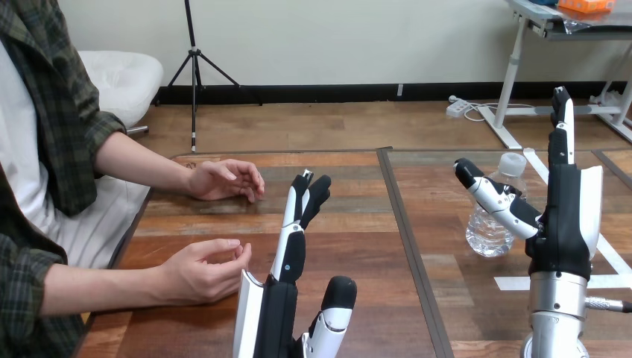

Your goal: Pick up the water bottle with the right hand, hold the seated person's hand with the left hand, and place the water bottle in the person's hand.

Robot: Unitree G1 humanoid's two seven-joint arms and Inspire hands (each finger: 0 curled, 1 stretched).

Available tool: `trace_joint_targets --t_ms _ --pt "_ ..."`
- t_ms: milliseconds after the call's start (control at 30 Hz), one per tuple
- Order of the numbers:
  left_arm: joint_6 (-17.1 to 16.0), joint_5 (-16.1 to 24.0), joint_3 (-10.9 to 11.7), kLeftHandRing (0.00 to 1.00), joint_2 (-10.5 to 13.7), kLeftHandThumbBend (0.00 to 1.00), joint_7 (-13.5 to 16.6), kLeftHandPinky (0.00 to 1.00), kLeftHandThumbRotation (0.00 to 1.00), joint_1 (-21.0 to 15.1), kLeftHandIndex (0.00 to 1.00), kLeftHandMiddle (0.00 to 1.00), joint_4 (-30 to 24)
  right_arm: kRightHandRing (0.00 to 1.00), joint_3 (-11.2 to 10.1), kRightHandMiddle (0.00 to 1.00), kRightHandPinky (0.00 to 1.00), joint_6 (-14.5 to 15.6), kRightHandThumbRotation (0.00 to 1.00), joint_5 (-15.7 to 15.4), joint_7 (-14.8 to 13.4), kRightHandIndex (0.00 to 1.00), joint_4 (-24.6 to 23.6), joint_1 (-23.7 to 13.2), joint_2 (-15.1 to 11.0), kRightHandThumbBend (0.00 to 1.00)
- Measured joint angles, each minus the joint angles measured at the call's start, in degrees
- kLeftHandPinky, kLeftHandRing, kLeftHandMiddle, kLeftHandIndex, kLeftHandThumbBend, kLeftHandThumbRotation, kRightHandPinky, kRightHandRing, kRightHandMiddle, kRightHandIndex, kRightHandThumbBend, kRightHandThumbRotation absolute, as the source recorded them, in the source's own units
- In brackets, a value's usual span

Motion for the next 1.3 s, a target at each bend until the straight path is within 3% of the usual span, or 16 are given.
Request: trace_joint_targets --t_ms 1300 --pt "0.0 0.0 0.0 0.91 0.0 0.42 0.0 0.90 1.00 0.0 0.99 0.93 0.0 1.00 0.0 1.00 1.00 0.0 0.48 0.0 0.0 1.00 0.0 0.0 0.0 0.90"
